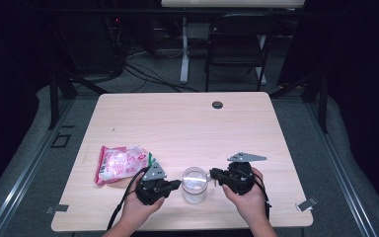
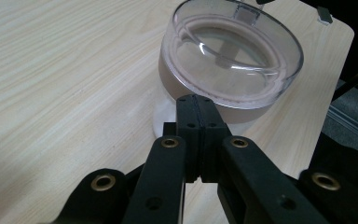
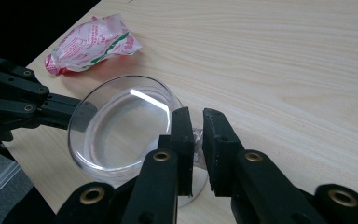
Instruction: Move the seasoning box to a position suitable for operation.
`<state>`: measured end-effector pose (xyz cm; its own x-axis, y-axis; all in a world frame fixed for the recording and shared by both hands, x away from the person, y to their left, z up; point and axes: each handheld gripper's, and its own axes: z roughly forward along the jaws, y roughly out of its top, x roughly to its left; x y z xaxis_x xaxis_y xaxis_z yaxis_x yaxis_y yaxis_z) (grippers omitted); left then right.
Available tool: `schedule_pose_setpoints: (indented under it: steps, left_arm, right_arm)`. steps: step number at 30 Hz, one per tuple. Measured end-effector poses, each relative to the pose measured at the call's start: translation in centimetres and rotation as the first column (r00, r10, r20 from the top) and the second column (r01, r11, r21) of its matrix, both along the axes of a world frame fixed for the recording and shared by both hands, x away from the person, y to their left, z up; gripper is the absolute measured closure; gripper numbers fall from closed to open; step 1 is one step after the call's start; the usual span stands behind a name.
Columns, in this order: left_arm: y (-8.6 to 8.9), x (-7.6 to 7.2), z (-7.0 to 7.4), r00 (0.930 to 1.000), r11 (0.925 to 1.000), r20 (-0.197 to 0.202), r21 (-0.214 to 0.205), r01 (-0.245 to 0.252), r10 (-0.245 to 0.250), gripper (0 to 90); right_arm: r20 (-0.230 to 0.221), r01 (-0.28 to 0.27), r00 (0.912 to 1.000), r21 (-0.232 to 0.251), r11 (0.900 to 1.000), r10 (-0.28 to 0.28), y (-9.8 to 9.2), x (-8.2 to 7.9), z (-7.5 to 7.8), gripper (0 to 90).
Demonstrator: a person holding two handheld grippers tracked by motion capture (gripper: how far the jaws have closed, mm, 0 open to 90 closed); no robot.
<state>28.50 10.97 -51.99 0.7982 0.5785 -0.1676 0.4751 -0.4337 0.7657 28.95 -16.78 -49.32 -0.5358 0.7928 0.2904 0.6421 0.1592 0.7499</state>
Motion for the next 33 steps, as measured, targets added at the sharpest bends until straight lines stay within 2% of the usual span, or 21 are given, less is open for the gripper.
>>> schedule_pose_setpoints:
  steps: [7, 14, 20, 25, 28, 33]
  left_arm:
    - [0.01, 0.00, 0.02, 1.0000, 1.0000, -0.001, -0.001, 0.000, 0.000, 90.0]
    - [0.12, -0.02, 0.28, 1.0000, 0.9997, 0.001, -0.024, 0.000, 0.000, 90.0]
    - [0.08, -0.02, 0.20, 1.0000, 0.9998, 0.002, -0.022, 0.001, -0.001, 90.0]
    - [0.04, 0.04, 0.05, 0.9998, 0.9998, 0.002, 0.008, 0.019, -0.019, 90.0]
    - [0.05, -0.03, 0.04, 0.9997, 0.9997, 0.005, 0.009, 0.024, -0.024, 90.0]
    - [-0.04, -0.16, -0.18, 0.9987, 0.9988, 0.028, 0.025, 0.042, -0.043, 90.0]
  right_arm:
    - [0.001, 0.002, 1.0000, 0.003, 1.0000, -0.002, -0.02, 0.01, -0.04, 82.2]
    - [-0.002, 0.005, 1.0000, 0.010, 0.9999, -0.005, -0.07, 0.01, -0.10, 81.8]
    - [-0.005, 0.001, 1.0000, 0.012, 0.9999, -0.001, -0.15, 0.06, -0.12, 81.8]
    - [-0.007, 0.003, 1.0000, 0.018, 0.9998, -0.003, -0.14, 0.05, -0.13, 81.9]
    - [-0.003, 0.005, 1.0000, 0.018, 0.9998, -0.005, -0.11, 0.02, -0.15, 81.9]
    - [-0.004, 0.005, 1.0000, 0.022, 0.9997, -0.005, -0.09, 0.09, -0.16, 81.8]
